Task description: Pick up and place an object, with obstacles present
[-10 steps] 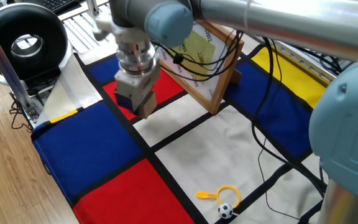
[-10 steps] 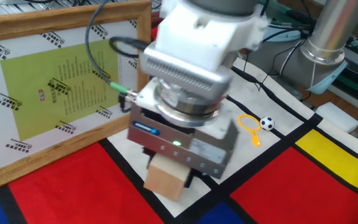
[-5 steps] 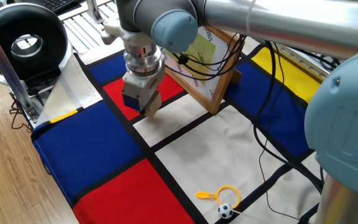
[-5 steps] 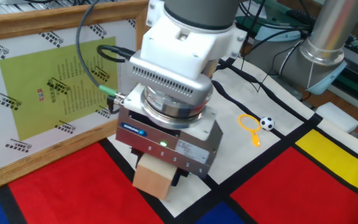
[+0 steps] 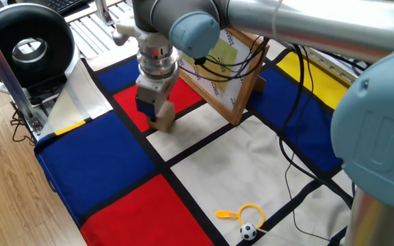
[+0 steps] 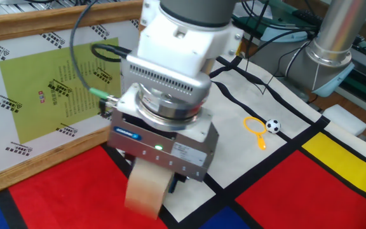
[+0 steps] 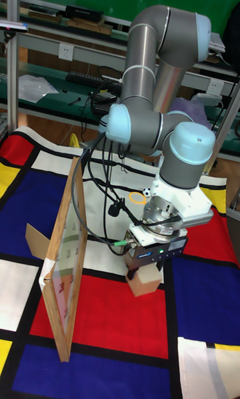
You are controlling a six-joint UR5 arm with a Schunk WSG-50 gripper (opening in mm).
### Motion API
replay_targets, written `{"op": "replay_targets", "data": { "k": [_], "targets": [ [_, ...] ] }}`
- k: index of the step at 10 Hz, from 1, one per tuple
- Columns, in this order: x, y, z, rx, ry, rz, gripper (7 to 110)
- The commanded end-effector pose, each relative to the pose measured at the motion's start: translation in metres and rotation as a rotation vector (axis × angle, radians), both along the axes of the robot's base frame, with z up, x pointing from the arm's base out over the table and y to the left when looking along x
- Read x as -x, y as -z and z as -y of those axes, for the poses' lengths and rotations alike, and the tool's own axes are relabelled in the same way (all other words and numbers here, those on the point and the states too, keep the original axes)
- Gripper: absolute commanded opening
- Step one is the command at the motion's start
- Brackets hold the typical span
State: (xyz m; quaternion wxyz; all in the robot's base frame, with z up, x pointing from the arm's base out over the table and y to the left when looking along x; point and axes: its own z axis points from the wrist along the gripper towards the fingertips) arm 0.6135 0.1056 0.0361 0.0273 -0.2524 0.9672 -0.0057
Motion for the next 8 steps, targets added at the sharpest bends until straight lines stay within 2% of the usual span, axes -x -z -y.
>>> {"op": "replay_targets", "data": {
  "k": [1,2,3,4,5,6,7,8],
  "targets": [
    [-0.010,-0.008,-0.003,-0.034,-0.014,0.004,88],
    [-0.008,-0.028,-0.008,-0.035,-0.002,-0.013,88],
    [-0.012,-0.064,-0.008,-0.021,-0.005,-0.036,107],
    [-0.018,-0.095,-0.016,-0.052,0.010,-0.047,107],
    [-0.022,-0.128,-0.020,-0.048,0.041,-0.043,107],
    [-0.028,-0.150,-0.031,-0.085,0.053,-0.029,107],
    [-0.039,-0.165,-0.034,-0.126,0.034,0.005,88],
    [-0.049,-0.175,-0.023,-0.135,0.026,0.029,88]
  ]
}}
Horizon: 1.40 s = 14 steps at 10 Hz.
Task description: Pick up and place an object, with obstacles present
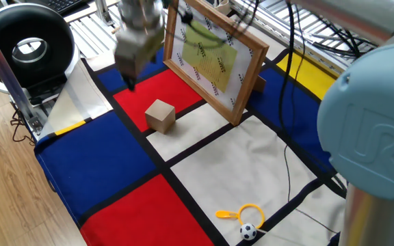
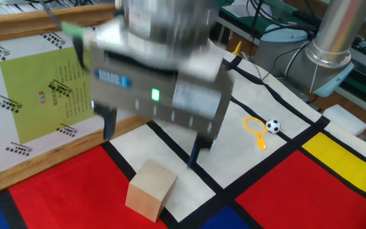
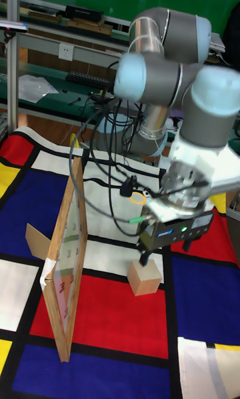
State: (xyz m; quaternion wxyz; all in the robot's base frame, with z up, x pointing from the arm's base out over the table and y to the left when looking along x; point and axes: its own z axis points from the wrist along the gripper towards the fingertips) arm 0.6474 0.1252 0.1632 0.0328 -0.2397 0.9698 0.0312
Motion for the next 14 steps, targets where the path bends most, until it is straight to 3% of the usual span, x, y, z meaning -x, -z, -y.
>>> {"op": "replay_targets", "data": {
  "k": [1,3,5,6,7,9,10,11,12,14],
  "targets": [
    [-0.022,-0.056,0.022,-0.022,-0.009,0.035,88],
    [-0.032,-0.066,0.051,-0.029,-0.026,0.031,88],
    [-0.038,-0.073,0.065,-0.047,-0.006,0.044,88],
    [-0.039,-0.074,0.067,-0.041,-0.002,0.052,66],
    [-0.038,-0.073,0.067,-0.029,0.007,0.052,66],
    [-0.033,-0.073,0.091,0.022,0.062,0.034,66],
    [-0.028,-0.077,0.087,-0.010,0.124,0.027,44],
    [-0.018,-0.080,0.080,-0.033,0.198,0.007,44],
    [-0.009,-0.079,0.097,0.034,0.225,0.001,7],
    [-0.018,-0.070,0.098,0.008,0.221,0.057,7]
  ]
}}
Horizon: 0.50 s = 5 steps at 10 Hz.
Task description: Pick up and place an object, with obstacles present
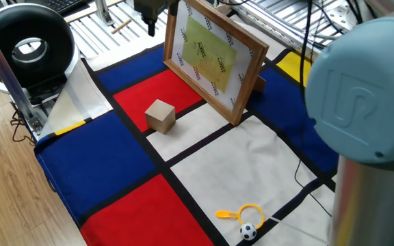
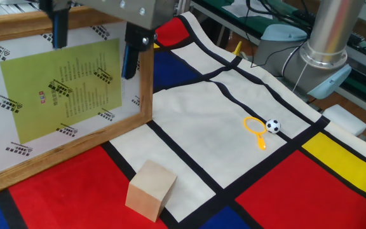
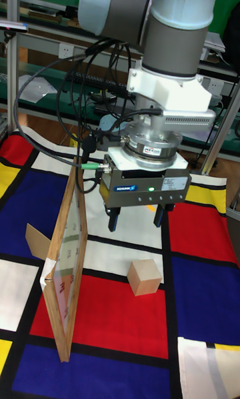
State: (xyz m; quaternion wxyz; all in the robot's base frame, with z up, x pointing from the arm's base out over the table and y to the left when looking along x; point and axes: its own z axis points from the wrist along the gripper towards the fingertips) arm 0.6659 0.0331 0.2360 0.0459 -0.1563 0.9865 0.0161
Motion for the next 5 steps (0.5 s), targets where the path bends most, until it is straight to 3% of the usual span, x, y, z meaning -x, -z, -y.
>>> {"op": "replay_targets", "data": {
  "k": [1,3,5],
  "targets": [
    [-0.009,0.009,0.004,-0.009,0.046,0.066,7],
    [-0.019,0.025,-0.004,-0.023,0.054,0.116,7],
    [-0.018,0.028,-0.003,-0.028,0.060,0.109,7]
  ]
}}
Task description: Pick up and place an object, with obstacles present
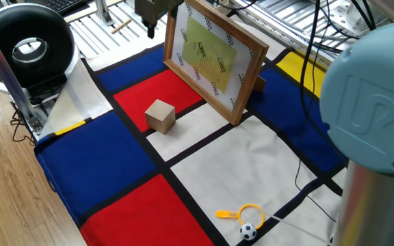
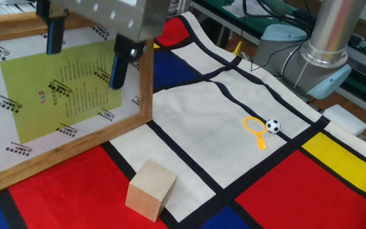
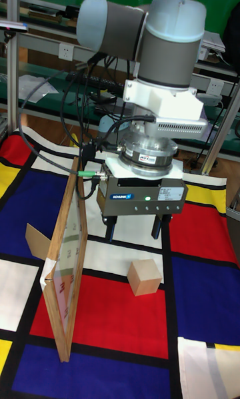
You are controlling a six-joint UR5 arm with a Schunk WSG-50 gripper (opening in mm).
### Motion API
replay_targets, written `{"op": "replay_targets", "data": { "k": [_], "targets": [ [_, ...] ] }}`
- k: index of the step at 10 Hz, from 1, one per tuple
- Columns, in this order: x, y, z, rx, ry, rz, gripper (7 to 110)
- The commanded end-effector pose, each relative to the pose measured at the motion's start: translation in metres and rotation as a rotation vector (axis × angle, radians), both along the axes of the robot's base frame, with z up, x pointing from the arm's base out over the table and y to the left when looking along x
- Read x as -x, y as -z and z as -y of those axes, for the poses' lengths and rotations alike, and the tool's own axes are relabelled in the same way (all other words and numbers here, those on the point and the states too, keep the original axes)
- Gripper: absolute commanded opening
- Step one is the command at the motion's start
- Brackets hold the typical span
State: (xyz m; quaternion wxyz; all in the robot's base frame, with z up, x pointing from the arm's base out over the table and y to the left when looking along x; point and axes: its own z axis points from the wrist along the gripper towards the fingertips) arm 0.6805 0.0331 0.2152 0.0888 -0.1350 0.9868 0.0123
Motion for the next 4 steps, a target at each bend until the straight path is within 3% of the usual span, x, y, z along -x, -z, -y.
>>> {"op": "replay_targets", "data": {
  "k": [1,4],
  "targets": [
    [-0.0089,0.0119,-0.0004,-0.026,0.003,0.045,7],
    [-0.0126,0.0154,0.0020,-0.022,-0.016,0.052,7]
  ]
}}
